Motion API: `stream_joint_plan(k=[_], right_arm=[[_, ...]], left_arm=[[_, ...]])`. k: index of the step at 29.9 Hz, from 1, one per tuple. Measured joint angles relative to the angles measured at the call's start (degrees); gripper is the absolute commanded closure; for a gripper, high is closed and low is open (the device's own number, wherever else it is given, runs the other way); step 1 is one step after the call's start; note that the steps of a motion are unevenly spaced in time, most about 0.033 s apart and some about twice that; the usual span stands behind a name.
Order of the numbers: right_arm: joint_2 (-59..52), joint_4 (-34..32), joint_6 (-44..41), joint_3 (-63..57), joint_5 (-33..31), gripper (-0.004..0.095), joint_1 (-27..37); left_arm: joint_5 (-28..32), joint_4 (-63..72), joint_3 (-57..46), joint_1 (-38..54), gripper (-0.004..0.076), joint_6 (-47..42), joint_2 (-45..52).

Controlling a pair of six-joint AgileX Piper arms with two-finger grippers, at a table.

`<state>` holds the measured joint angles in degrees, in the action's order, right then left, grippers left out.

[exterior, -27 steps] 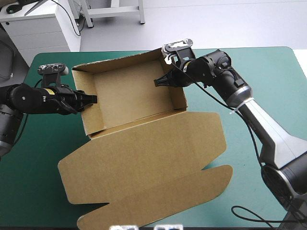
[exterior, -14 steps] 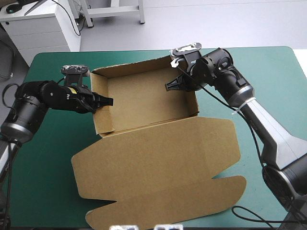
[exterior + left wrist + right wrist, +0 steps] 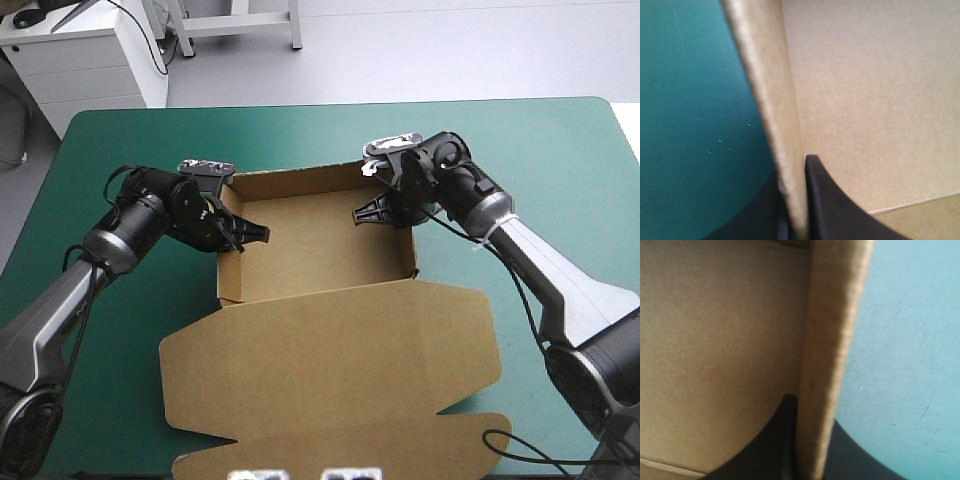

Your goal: Fold the box

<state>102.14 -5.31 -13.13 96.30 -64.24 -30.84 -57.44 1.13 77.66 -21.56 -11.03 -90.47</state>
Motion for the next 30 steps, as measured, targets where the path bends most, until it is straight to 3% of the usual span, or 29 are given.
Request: stream_joint_plan(k=[14, 20, 26, 30], right_arm=[[4.2, 2.0, -4.1, -6.8, 3.9, 0.0903, 0.0], [5.7, 1.1, -4.1, -6.3, 3.8, 0.0791, 0.1], [6.4, -2.0, -3.7, -4.8, 0.0, 0.0550, -0.5], [6.8, -3.0, -3.4, -2.7, -1.9, 0.0506, -0.8]], left_arm=[[0.7, -1.1, 0.5, -0.2, 0.0730, -0.8, -7.4], [0.8, -1.1, 1.3, -0.2, 0.0720, 1.8, -9.6], [0.2, -1.1, 1.8, -0.2, 0.0594, 5.3, -9.8], [-0.7, -1.1, 2.1, -0.3, 0.0401, 7.4, -10.5]])
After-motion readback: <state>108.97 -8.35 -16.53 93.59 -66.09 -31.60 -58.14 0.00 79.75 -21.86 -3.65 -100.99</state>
